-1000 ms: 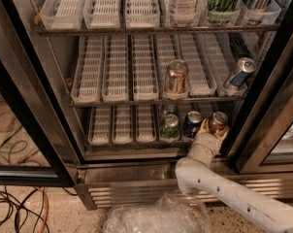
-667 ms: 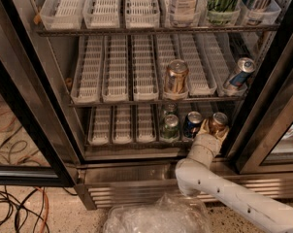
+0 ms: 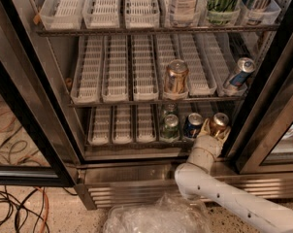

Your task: Pick orange can from bottom shelf of fridge

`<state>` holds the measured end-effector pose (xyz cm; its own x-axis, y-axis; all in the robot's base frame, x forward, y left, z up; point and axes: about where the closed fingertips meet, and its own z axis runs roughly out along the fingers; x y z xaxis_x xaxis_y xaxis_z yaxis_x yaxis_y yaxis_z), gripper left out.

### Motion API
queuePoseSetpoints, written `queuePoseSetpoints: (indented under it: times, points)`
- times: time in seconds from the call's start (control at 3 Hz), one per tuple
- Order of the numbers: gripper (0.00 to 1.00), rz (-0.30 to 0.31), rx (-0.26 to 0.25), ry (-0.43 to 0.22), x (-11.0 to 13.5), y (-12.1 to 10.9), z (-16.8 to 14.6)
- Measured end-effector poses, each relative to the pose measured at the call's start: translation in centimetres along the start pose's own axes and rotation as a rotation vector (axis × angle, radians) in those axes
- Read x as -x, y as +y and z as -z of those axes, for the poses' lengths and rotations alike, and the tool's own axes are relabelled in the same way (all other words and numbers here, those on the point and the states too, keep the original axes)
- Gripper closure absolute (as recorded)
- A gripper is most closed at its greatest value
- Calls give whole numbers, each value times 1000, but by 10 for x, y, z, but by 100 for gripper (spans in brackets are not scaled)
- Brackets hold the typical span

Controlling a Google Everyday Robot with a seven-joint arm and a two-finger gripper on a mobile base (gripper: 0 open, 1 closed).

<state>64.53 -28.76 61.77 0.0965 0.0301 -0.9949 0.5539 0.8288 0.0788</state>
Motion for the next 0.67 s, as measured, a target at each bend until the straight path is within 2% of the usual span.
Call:
queuePoseSetpoints:
  times: [0.67]
  points:
    - [100,-16,27,-72,20,2,7]
